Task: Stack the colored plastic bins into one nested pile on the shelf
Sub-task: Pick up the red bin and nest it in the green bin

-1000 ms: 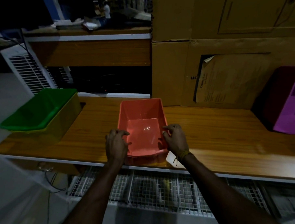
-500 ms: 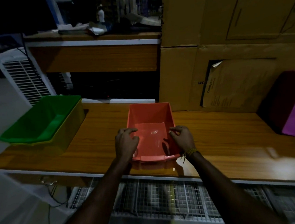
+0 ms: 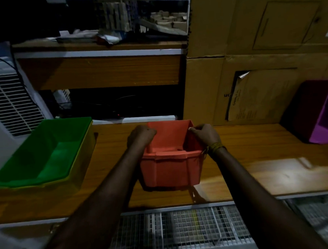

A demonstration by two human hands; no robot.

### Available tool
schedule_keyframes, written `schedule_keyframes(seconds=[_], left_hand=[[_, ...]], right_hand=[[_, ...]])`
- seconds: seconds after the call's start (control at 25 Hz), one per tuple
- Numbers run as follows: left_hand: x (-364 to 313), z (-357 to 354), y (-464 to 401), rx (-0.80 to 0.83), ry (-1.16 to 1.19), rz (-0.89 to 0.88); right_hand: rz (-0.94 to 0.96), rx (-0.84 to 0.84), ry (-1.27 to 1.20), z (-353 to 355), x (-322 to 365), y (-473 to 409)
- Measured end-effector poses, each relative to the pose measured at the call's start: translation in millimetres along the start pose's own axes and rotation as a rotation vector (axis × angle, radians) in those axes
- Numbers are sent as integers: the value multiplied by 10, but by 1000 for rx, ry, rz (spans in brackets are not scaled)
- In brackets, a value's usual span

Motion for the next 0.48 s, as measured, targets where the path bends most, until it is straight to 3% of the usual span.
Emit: schedule_keyframes(seconds=[0.28,0.48], left_hand=[[141,384,-91,77,-48,-79],[193,1020,139,-174,-96,-114]], right_hand=[[-15,-39,-34,-193,407,94],[78,-137,-95,-368,1025,267]])
Point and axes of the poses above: each hand's wrist, its own y-axis away from the middle knuckle, its own z-axis out of the back of the hand, x = y × z, the point moved 4 cm from there along -y, towards the middle knuckle, and after that the axes turned 14 degrees about x, right-handed, at the moved point
